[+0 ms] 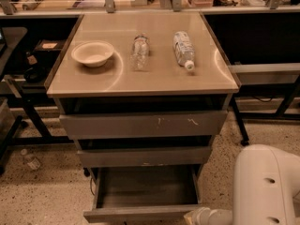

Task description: Close bottom drawer

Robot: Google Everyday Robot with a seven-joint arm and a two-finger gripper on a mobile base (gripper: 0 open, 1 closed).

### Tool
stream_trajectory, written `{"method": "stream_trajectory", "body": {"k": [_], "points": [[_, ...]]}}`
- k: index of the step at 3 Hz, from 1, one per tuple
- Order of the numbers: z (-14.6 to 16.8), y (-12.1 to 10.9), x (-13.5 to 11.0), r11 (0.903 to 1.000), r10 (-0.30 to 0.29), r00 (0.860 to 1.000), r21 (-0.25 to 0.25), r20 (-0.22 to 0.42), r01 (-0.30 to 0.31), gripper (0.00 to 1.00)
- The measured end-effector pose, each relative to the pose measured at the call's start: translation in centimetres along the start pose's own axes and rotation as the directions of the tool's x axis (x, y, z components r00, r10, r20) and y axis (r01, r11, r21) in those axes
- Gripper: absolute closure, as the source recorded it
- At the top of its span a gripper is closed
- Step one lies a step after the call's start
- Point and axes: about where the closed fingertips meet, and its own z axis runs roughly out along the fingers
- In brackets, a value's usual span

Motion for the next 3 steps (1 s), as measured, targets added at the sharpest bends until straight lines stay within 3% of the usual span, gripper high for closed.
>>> {"method": "stream_trajectory", "body": {"k": [3], "points": [[5.8, -3.1, -3.3, 0.9999, -0.013, 0.996, -0.008, 0.090, 0.014, 1.00]]}}
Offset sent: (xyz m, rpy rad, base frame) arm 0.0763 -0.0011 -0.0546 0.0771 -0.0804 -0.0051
